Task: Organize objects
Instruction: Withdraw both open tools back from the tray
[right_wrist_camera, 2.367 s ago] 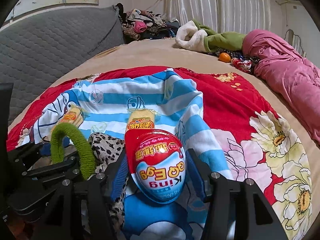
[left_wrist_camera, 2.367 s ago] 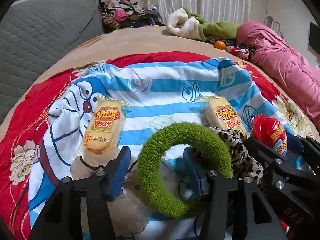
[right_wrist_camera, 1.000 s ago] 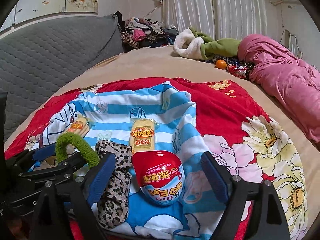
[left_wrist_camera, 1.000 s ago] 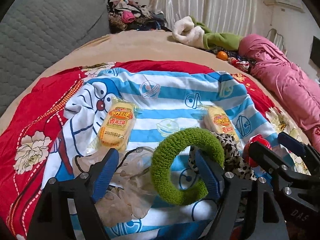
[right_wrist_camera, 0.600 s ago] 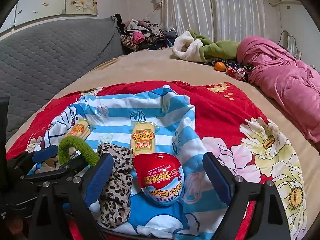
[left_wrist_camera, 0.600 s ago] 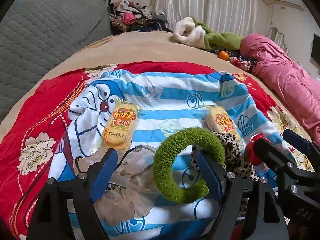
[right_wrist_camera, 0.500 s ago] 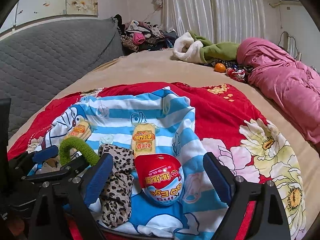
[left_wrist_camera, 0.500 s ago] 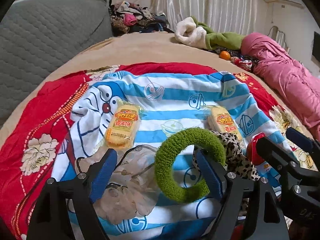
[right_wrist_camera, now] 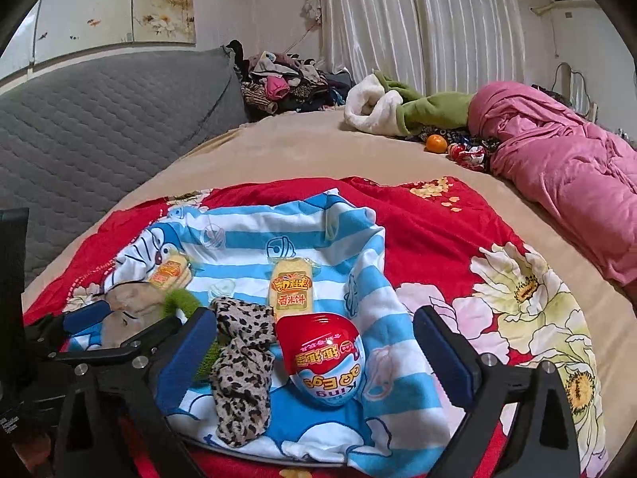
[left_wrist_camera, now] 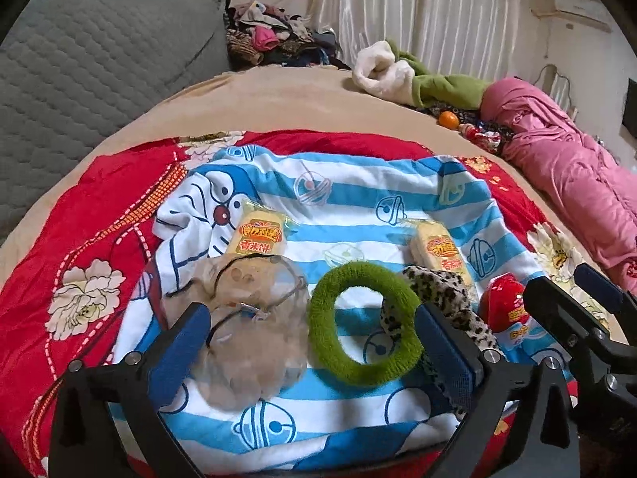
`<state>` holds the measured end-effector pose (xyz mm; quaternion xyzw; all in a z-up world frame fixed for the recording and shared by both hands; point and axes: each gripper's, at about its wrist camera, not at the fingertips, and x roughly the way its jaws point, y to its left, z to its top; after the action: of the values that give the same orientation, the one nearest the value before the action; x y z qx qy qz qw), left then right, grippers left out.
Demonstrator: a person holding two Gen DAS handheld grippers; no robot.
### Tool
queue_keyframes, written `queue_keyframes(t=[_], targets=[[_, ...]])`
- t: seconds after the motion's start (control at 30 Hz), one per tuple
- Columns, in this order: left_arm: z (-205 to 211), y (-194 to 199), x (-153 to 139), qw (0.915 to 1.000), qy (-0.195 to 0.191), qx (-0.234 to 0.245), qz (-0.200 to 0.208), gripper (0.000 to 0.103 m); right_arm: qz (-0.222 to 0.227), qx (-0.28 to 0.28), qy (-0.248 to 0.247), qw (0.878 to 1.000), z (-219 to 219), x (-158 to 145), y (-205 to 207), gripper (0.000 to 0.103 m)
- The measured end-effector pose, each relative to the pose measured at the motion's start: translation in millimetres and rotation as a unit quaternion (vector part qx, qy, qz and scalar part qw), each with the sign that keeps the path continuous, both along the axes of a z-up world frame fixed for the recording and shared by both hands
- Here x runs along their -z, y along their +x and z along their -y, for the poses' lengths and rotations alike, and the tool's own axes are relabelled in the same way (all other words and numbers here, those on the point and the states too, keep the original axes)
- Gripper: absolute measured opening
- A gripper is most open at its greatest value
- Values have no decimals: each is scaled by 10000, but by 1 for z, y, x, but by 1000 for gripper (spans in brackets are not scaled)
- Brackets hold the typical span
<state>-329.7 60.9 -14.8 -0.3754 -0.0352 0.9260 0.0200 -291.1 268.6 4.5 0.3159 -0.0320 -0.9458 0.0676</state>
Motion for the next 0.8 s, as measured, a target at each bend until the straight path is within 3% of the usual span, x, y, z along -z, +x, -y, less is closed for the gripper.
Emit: queue_keyframes(t=[0.33,0.8], targets=[[1,26,-15,10000,-68,20,-62,102,-171,-123,29,9998,7,-20,21,102],[27,59,-46,9986,-118,-429,-270,102,-407,-110,-53,9991,8,-55,59,102]])
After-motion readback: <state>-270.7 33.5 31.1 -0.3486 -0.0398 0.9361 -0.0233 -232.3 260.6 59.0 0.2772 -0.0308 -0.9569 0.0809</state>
